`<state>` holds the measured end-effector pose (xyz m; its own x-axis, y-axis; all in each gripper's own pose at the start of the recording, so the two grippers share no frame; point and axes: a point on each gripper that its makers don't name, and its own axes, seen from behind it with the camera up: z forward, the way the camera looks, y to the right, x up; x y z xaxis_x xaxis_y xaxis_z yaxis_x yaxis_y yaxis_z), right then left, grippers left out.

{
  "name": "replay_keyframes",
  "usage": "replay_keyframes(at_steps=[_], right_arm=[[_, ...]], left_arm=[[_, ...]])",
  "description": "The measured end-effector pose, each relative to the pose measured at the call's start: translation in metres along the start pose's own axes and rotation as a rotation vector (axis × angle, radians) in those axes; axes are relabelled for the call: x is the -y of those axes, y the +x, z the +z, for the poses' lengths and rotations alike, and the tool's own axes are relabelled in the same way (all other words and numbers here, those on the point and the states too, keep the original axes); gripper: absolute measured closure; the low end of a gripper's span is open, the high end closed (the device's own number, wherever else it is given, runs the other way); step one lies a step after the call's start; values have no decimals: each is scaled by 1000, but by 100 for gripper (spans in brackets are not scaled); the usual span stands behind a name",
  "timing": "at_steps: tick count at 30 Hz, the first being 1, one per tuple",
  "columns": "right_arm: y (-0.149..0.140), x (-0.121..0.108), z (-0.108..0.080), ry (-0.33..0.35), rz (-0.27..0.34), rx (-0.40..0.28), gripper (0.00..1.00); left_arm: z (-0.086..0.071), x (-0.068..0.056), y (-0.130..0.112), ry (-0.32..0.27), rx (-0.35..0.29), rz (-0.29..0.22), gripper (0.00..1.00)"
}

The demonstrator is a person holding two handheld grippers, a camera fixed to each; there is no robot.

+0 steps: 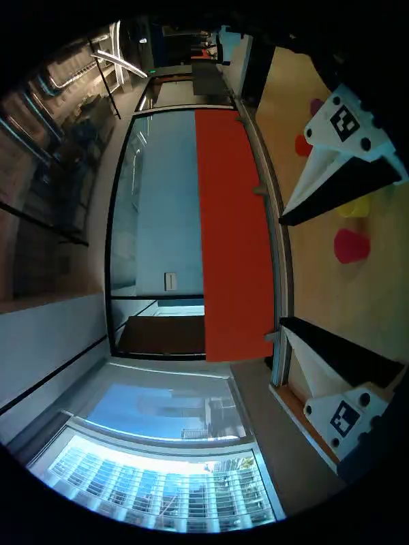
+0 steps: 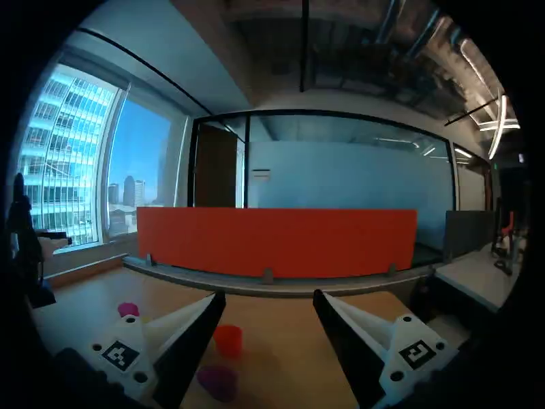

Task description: Pour water

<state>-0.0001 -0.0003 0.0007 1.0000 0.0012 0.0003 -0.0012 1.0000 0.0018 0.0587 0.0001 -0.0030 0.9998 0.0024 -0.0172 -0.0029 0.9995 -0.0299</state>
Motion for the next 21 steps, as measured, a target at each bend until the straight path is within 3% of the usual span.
replay_keyframes(at_steps=[5,8,14,21], right_arm=[[2,4,3,26,16,5,0],[5,11,2,65,23,1,0],[8,39,-3,198,16,17,0],[10,79,-13,369,20,47,0]], left_arm=[[-3,-6,16,-39,-11,8,0],[-5,-16,21,-93,-10,7,0],[-6,-43,19,-234,23,0,0],[-21,-81,23,-424,40,-49,0]])
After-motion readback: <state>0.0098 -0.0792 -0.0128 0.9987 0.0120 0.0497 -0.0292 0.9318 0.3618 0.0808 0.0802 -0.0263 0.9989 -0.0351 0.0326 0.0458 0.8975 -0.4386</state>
